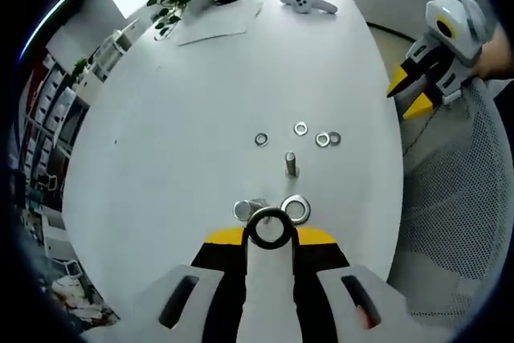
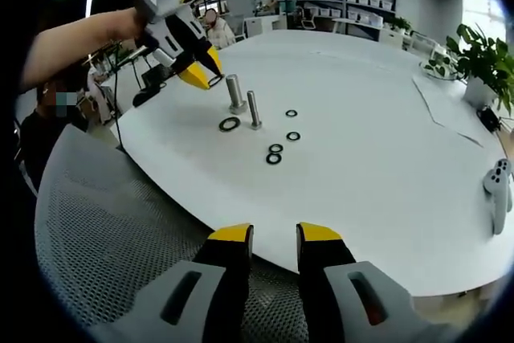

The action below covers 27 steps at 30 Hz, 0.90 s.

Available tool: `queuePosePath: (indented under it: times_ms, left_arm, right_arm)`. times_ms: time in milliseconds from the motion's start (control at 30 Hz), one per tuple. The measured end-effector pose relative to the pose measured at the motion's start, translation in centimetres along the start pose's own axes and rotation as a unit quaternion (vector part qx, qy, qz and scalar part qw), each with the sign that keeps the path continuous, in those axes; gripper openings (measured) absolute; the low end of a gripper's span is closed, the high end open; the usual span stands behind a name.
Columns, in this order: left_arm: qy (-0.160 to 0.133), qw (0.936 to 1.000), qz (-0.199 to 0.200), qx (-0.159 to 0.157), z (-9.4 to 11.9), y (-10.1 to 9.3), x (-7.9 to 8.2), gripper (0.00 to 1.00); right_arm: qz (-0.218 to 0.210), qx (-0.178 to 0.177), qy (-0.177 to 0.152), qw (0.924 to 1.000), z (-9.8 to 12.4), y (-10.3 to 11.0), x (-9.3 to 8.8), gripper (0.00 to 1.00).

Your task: Place the washer onto the threaded stud by aligning its center hole with the stud, sliding it down to the base, and recovering from edge contact or off-axis alignment until the washer reaches the visible bottom stop.

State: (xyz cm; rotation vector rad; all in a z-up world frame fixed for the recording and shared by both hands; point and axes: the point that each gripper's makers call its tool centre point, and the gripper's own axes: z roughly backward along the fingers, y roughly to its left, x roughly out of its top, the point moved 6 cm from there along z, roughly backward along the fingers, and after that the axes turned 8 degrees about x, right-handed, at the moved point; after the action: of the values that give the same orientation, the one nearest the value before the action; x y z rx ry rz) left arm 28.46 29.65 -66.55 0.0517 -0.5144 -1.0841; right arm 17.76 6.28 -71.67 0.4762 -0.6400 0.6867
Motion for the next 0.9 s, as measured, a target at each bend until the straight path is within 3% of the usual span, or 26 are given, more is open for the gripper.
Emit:
queuePosePath:
  times_ms: [300, 900]
  left_arm:
    - [-0.014, 0.9996, -0.006, 0.022, -0.4, 0.8, 0.7, 0.19]
    - [0.007, 0.9998, -0.014, 0.010, -2.1, 1.4, 0.9, 0.18]
  right_arm:
    - [-0.001, 0.000, -0.001, 1.0000, 0.0, 0.0, 0.0, 0.24]
    - [0.002, 0.004, -0.004, 1.0000, 0.0, 0.0, 0.1, 0.24]
